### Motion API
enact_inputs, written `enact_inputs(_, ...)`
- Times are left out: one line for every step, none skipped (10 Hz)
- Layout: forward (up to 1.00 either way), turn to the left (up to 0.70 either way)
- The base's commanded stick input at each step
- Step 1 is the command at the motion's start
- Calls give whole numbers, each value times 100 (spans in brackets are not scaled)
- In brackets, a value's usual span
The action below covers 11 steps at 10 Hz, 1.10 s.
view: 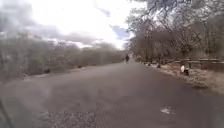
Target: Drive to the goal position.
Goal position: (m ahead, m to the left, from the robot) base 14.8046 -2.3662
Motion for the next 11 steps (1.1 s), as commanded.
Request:
enact_inputs(70, 0)
enact_inputs(70, 0)
enact_inputs(70, 0)
enact_inputs(70, 0)
enact_inputs(70, 0)
enact_inputs(70, 0)
enact_inputs(70, 0)
enact_inputs(70, 0)
enact_inputs(70, 0)
enact_inputs(70, 0)
enact_inputs(70, 0)
